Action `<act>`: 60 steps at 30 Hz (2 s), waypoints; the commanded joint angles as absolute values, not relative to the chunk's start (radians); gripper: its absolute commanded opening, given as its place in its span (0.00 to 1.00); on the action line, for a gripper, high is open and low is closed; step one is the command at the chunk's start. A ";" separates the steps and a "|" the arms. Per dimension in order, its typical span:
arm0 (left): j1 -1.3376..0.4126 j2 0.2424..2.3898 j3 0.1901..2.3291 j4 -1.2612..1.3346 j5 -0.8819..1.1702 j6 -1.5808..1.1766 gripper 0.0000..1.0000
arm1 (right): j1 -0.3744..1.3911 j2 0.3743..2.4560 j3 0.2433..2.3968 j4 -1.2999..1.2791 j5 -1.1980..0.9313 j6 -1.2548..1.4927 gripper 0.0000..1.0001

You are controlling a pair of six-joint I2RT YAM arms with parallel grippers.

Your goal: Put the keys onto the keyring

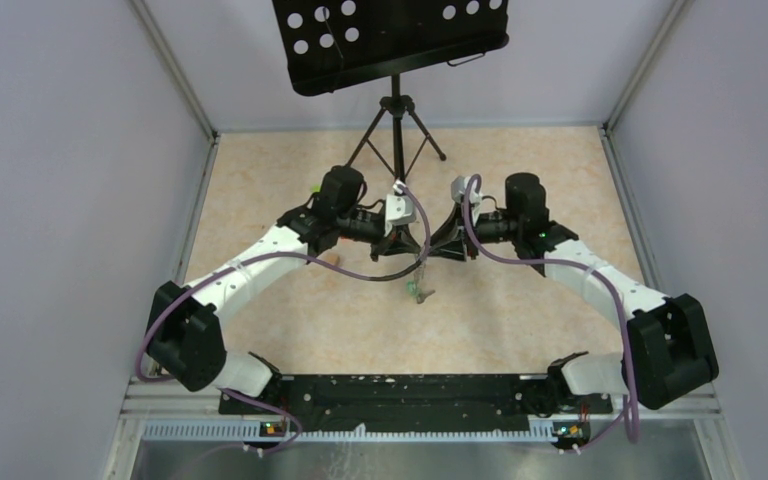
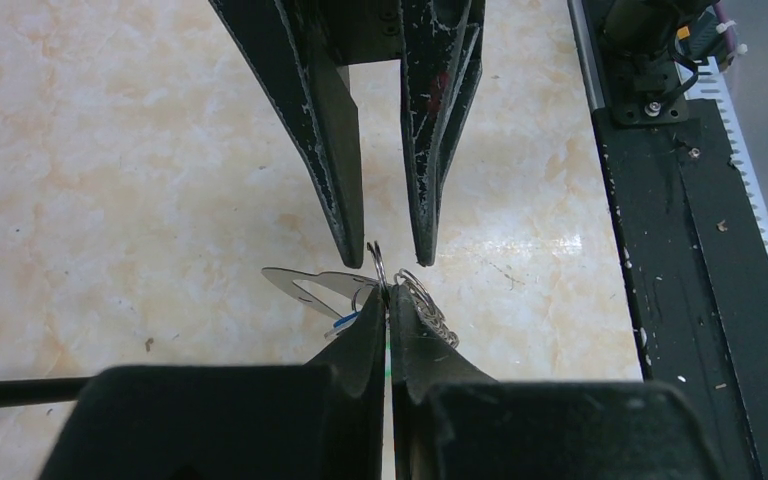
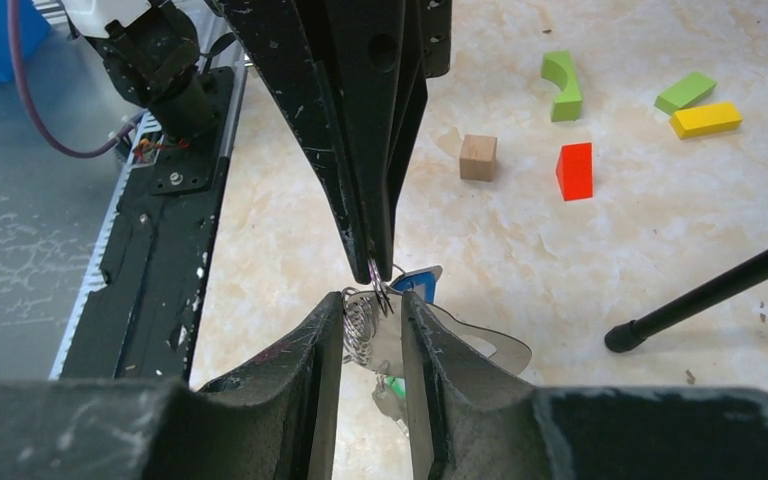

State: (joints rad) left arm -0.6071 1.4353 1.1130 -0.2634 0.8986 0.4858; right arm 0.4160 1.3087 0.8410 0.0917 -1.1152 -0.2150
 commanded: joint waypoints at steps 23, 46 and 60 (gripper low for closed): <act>-0.626 1.420 1.164 -0.270 0.912 0.512 0.00 | 0.462 1.292 0.912 0.086 -1.095 -0.256 0.05; -0.586 1.305 1.062 -0.181 0.879 0.652 0.57 | 0.428 1.257 0.866 0.294 -1.183 -0.070 0.00; -0.616 1.310 1.035 -0.095 0.796 0.647 0.37 | 0.421 1.299 0.856 0.457 -1.136 0.191 0.00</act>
State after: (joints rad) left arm -0.6067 1.3266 1.0428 -0.1574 0.8276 0.6437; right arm 0.4278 1.2922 0.8505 0.3576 -1.1404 0.1135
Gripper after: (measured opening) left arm 0.404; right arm 0.007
